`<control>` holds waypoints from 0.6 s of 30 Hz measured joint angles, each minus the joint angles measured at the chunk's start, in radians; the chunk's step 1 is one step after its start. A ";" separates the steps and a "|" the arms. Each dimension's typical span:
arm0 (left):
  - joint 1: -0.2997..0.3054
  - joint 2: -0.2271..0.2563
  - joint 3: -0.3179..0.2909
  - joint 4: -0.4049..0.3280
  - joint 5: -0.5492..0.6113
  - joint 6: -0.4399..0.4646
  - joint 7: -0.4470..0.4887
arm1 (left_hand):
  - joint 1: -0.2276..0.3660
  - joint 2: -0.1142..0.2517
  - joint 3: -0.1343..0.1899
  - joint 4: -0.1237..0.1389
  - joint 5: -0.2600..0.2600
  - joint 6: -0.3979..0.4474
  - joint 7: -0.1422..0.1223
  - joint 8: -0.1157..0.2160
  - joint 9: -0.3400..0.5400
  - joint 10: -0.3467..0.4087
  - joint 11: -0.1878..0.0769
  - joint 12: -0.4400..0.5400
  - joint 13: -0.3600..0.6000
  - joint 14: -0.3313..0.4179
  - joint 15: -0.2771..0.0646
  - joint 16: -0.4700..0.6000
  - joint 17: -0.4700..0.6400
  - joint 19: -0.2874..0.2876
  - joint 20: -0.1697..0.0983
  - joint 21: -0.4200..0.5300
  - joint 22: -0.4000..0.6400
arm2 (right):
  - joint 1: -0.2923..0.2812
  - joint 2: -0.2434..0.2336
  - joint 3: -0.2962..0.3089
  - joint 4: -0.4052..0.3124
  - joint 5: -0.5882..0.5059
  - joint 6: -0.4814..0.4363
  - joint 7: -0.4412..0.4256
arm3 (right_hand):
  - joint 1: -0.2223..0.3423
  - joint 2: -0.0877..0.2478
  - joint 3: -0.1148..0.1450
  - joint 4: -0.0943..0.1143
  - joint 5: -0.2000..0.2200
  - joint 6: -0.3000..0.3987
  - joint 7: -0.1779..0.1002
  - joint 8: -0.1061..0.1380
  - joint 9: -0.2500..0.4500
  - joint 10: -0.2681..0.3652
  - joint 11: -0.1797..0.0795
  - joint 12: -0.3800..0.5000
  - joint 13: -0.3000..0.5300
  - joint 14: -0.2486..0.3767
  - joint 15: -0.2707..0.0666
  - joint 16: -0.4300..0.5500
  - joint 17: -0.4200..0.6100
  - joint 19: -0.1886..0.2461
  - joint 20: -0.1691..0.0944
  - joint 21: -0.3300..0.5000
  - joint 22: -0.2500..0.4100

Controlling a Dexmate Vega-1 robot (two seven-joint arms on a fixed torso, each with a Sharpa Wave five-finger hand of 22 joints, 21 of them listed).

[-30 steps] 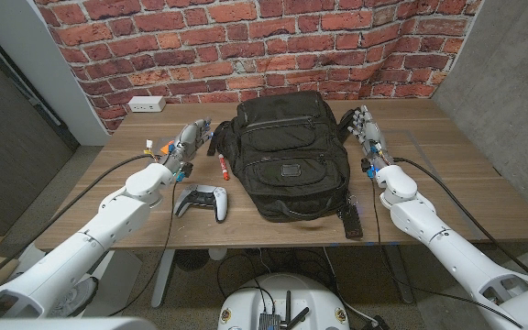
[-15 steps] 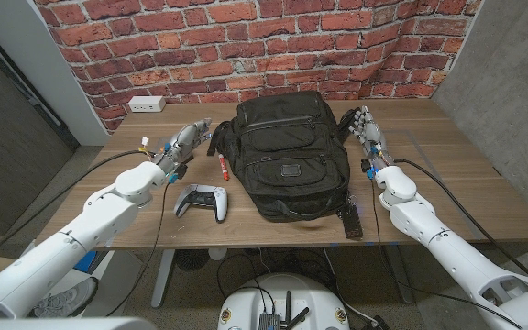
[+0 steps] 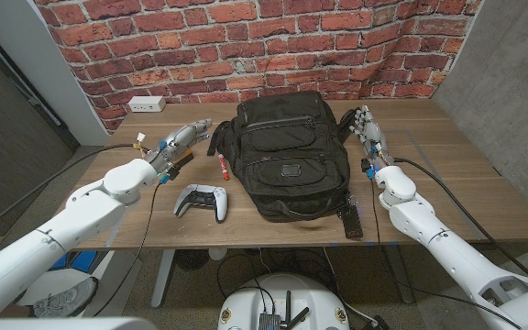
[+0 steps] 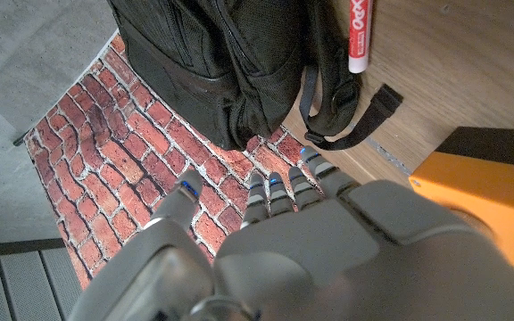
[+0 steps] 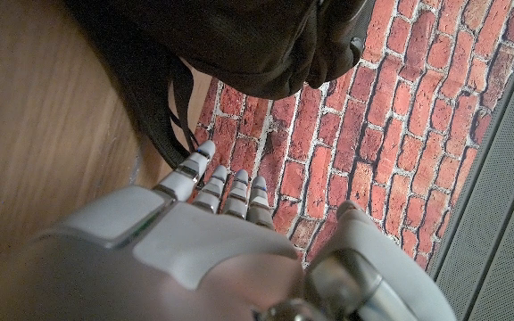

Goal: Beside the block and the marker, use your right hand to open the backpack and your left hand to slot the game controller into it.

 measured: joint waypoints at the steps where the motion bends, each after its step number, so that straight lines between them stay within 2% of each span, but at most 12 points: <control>1: 0.000 0.000 0.000 0.000 0.008 0.006 -0.002 | 0.000 0.000 0.000 -0.002 0.000 0.002 -0.002 0.000 0.000 0.000 0.000 0.000 0.000 0.002 -0.001 0.000 0.000 0.004 0.004 0.000 0.000 | 0.001 0.001 0.000 0.001 0.000 0.000 0.000 | 0.000 0.000 0.000 0.000 0.000 0.000 0.000 0.000 0.000 0.000 0.000 0.000 0.000 0.000 0.000 0.000 0.000 0.000 0.000 0.000 0.000; 5: 0.000 0.000 0.000 0.000 0.024 0.017 -0.008 | 0.008 0.008 0.003 -0.016 0.000 0.015 -0.008 0.000 0.000 0.014 -0.004 0.004 0.000 0.011 0.000 0.000 0.000 0.005 0.005 0.000 0.000 | 0.002 0.005 -0.002 0.005 0.000 0.000 0.000 | 0.000 0.000 0.000 0.000 0.000 0.000 0.000 0.000 0.000 0.005 -0.005 0.000 0.000 0.000 0.000 0.000 0.000 0.000 0.000 0.000 0.000; 6: 0.048 0.124 -0.039 -0.097 0.031 0.022 -0.011 | 0.008 0.007 0.003 -0.022 0.000 0.016 -0.009 0.000 0.000 0.018 -0.008 0.004 0.000 0.011 -0.001 0.000 0.000 0.008 0.003 0.000 0.000 | 0.003 0.007 -0.002 0.006 -0.010 0.010 -0.011 | 0.000 0.000 0.000 0.000 0.000 0.000 0.000 0.000 0.000 0.005 -0.005 0.000 0.000 0.000 0.000 0.000 0.000 0.000 0.000 0.000 0.000; 13: 0.048 0.124 -0.039 -0.097 0.066 0.039 -0.027 | 0.033 0.015 0.005 -0.052 0.000 0.037 -0.019 0.000 0.000 0.036 -0.014 0.004 0.000 0.031 -0.001 0.000 0.000 0.023 0.002 0.000 0.000 | 0.004 0.013 -0.004 0.011 -0.010 0.010 -0.011 | 0.000 0.000 0.000 0.000 0.000 0.000 0.000 0.000 0.000 0.005 -0.005 0.000 0.000 0.000 0.000 0.000 0.000 0.000 0.000 0.000 0.000; 16: 0.048 0.124 -0.039 -0.097 0.085 0.044 -0.033 | 0.046 0.020 0.006 -0.070 0.000 0.047 -0.020 0.000 0.000 0.047 -0.025 0.004 0.000 0.037 -0.002 0.000 0.000 0.032 0.004 0.000 0.000 | 0.004 0.015 -0.004 0.012 -0.010 0.010 -0.011 | 0.000 0.000 0.000 0.000 0.000 0.000 0.000 0.000 0.000 0.005 -0.005 0.000 0.000 0.000 0.000 0.000 0.000 0.000 0.000 0.000 0.000; 17: 0.083 0.218 -0.070 -0.159 0.087 0.045 -0.033 | 0.046 0.020 0.007 -0.073 0.000 0.051 -0.023 0.000 0.000 0.047 -0.025 0.004 0.000 0.037 -0.002 0.000 0.000 0.032 0.004 0.000 0.000 | 0.004 0.015 -0.004 0.012 -0.010 0.010 -0.011 | 0.000 0.000 0.000 0.000 0.000 0.000 0.000 0.000 0.000 0.005 -0.005 0.000 0.000 0.000 0.000 0.000 0.000 0.000 0.000 0.000 0.000; 18: 0.086 0.229 -0.073 -0.166 0.097 0.048 -0.037 | 0.056 0.019 0.009 -0.079 0.000 0.054 -0.026 0.000 0.000 0.049 -0.027 0.004 0.000 0.041 -0.004 0.000 0.000 0.032 0.004 0.000 0.000 | 0.004 0.016 -0.004 0.012 -0.018 0.022 -0.023 | 0.000 0.000 0.000 0.000 0.000 0.000 0.000 0.000 0.000 0.005 -0.005 0.000 0.000 0.000 0.000 0.000 0.000 0.000 0.000 0.000 0.000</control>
